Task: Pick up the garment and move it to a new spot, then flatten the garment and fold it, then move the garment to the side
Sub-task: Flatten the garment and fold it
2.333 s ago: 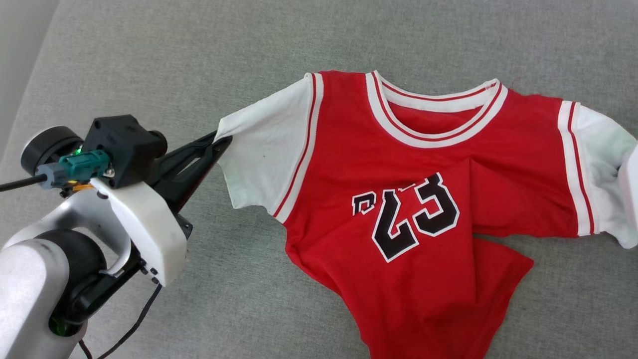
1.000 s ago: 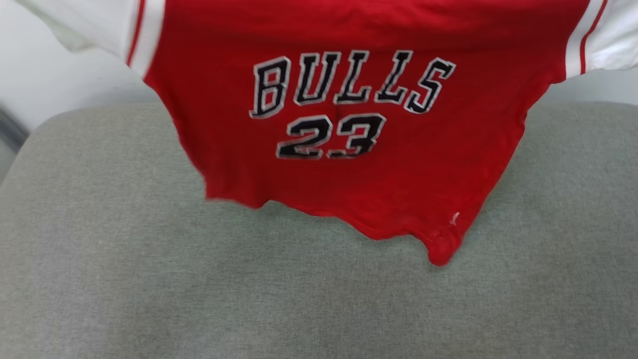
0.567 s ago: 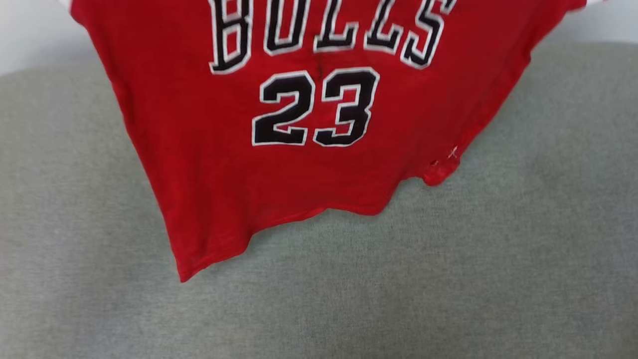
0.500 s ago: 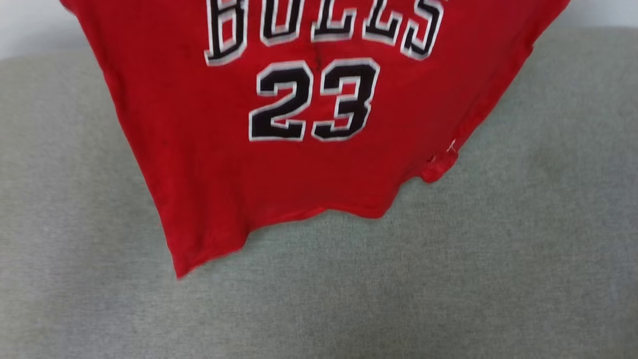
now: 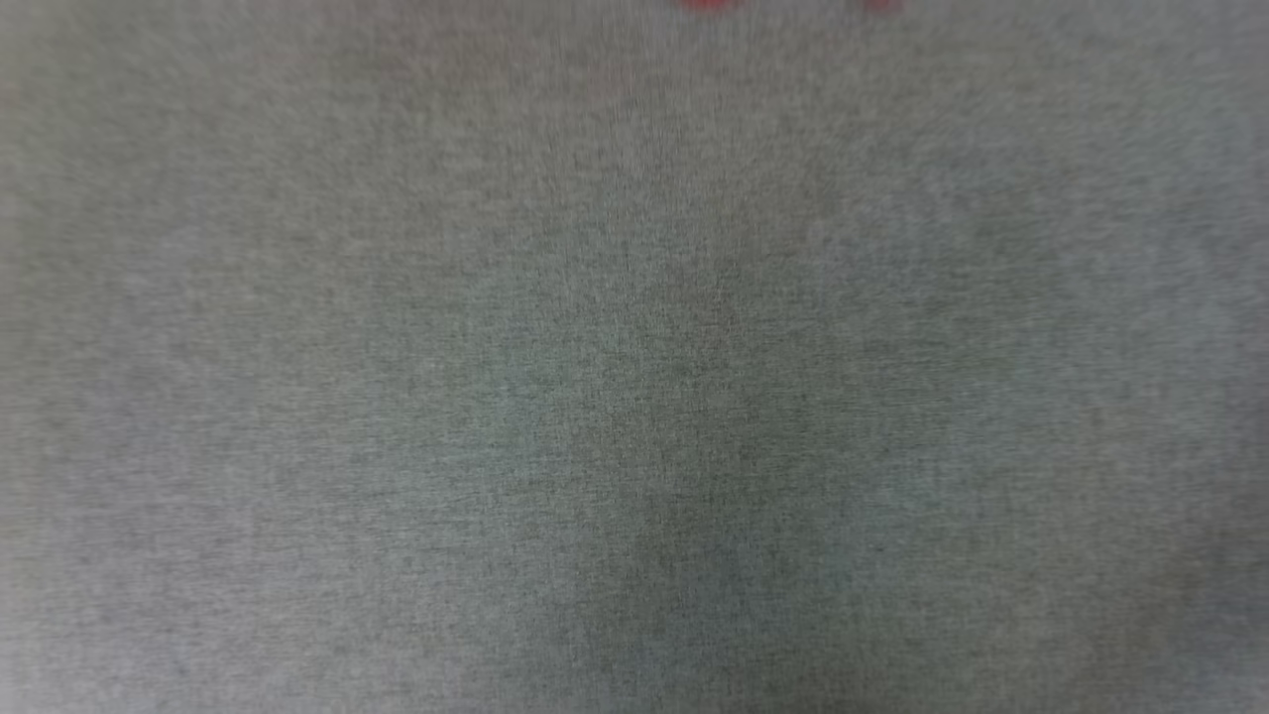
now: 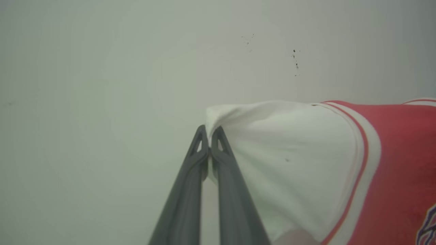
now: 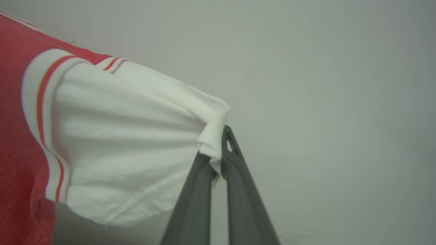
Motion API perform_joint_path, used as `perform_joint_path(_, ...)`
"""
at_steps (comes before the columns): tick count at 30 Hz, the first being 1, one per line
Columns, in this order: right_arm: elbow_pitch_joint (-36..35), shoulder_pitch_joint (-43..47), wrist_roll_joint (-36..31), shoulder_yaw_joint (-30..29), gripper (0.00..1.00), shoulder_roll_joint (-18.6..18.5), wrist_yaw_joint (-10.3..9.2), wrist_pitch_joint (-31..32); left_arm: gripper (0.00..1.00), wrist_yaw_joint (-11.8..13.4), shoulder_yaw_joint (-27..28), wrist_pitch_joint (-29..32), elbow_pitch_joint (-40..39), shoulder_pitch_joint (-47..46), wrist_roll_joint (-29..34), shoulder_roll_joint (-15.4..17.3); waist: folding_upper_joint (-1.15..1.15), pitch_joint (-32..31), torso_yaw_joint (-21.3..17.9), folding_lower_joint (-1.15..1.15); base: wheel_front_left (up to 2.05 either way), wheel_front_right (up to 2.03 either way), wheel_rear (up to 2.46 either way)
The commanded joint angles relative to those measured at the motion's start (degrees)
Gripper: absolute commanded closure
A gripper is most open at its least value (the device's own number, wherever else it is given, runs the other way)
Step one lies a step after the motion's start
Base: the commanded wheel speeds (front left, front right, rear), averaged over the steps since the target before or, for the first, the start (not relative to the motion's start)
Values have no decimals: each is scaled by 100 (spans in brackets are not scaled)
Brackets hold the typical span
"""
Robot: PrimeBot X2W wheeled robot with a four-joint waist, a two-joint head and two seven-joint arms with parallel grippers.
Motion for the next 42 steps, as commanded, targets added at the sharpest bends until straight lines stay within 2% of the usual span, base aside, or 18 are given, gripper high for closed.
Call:
perform_joint_path(1,188,-191,-115,5,100,69,-8,-122,100,-19,-42,-152,242,-231,68,-83,0,255,22,-1,0,0,0)
perform_joint_path(8,999,-638,-372,-105,100,460,-8,-872,100,-101,-255,-825,1323,-794,118,-458,0,532,151,-1,0,0,0)
perform_joint_path(17,1549,61,-334,-31,100,611,-8,-1310,100,-165,-744,-1291,1809,-15,-79,-680,0,446,259,-1,0,0,0)
perform_joint_path(22,1677,856,-118,82,100,577,-7,-1473,100,-174,-1079,-1560,1864,1029,-253,-859,0,105,313,-1,0,0,0)
perform_joint_path(28,1502,2132,230,215,100,488,-7,-1478,100,-119,-1369,-1746,1530,2604,-434,-970,0,-489,345,-1,0,0,0)
perform_joint_path(35,927,4057,801,223,100,143,-8,-1289,100,361,-1562,-1842,680,4651,-654,-999,0,-1270,431,-1,0,0,0)
perform_joint_path(42,403,5925,1121,-248,100,-141,-9,-1029,100,753,-1503,-1756,40,6517,-1103,-696,0,-1905,508,-1,0,0,0)
